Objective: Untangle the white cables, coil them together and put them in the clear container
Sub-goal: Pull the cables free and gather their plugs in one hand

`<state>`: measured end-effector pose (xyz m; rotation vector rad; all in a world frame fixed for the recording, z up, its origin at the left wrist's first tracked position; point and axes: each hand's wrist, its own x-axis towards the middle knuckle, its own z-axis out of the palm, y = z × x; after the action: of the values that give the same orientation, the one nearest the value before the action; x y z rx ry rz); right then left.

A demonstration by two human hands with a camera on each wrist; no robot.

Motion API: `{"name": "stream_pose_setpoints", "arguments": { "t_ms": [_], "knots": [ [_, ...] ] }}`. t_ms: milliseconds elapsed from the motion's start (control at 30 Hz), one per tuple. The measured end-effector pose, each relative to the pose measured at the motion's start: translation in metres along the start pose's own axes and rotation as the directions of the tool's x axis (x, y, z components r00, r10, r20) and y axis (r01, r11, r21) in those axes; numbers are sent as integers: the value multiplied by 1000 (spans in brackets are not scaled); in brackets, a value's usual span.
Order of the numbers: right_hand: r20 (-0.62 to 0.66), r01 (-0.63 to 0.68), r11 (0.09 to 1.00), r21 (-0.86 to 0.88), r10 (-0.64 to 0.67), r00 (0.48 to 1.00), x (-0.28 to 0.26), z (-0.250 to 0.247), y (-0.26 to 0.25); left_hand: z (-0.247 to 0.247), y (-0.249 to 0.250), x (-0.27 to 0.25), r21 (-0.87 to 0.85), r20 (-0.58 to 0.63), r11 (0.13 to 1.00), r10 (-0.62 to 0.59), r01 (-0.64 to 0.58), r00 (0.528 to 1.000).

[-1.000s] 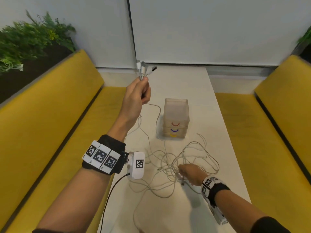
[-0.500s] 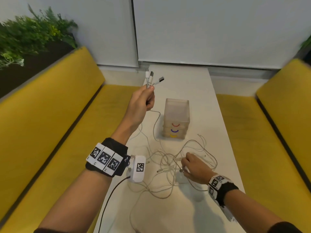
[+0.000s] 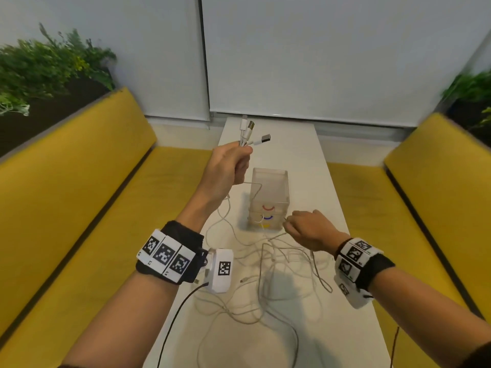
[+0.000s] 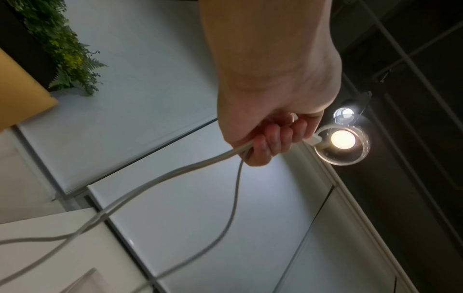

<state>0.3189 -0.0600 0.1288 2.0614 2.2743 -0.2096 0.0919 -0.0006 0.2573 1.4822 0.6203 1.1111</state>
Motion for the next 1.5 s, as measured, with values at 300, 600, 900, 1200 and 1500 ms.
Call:
{"name": "stream_pose_setpoints", "arguments": {
  "t_ms": [300,600,900,1200,1500],
  "knots": [
    [-303,249,423,871,66,951,-12,-124,-26,21,-23,-5,78,37,996,-55,52,998],
    [-387,317,484,816,50,921,-20,-138,-44,40,-28,1,222,84,975,-30,11,996],
    [-261,248,244,938,22,965,-16,-110,-57,43,-14,3,95,9,994,-46,45,999],
    [-369,269,562,782,70,927,-13,-68,-25,4,38,23,-502,9,865,15,-8,1000],
    [-396,101,641,761,336,854,-3,-3,-6,-22,29,28,-420,-31,907,0,-13,1000]
  ]
}}
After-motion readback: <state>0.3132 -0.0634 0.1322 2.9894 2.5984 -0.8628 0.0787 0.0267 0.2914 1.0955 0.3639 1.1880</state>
